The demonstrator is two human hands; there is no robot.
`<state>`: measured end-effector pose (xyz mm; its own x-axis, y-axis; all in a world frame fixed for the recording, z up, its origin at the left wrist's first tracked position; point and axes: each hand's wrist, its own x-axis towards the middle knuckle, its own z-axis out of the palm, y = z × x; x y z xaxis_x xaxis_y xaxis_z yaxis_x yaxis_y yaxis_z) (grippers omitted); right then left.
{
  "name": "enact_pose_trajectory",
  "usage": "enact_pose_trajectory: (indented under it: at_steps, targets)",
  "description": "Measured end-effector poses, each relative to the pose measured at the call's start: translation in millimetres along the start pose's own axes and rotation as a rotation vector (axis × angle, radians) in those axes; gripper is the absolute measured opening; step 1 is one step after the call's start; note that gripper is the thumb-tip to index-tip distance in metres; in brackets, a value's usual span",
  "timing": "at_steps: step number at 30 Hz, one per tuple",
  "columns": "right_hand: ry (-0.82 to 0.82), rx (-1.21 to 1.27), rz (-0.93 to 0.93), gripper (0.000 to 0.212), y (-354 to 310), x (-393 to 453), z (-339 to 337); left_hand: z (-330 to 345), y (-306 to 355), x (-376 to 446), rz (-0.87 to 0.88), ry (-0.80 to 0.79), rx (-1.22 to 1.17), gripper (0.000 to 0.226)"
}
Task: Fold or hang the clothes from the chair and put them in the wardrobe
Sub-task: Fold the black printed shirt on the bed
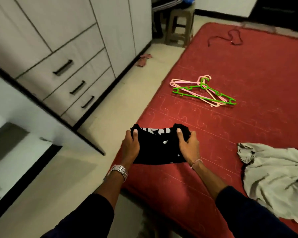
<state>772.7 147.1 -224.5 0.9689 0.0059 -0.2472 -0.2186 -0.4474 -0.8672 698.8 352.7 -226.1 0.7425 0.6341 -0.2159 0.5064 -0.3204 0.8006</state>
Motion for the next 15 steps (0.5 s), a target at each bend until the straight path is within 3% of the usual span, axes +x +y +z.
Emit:
enact_pose_trajectory:
  at_steps: [7, 15]
  targets:
    - [-0.202, -0.071, -0.165, 0.055, -92, -69, 74, -141, -27, -42, -0.024, 0.319, 0.048, 0.034]
    - [-0.501, -0.067, -0.385, 0.046, -201, -177, 180, -309, -76, -111, -0.194, 0.611, -0.044, 0.039]
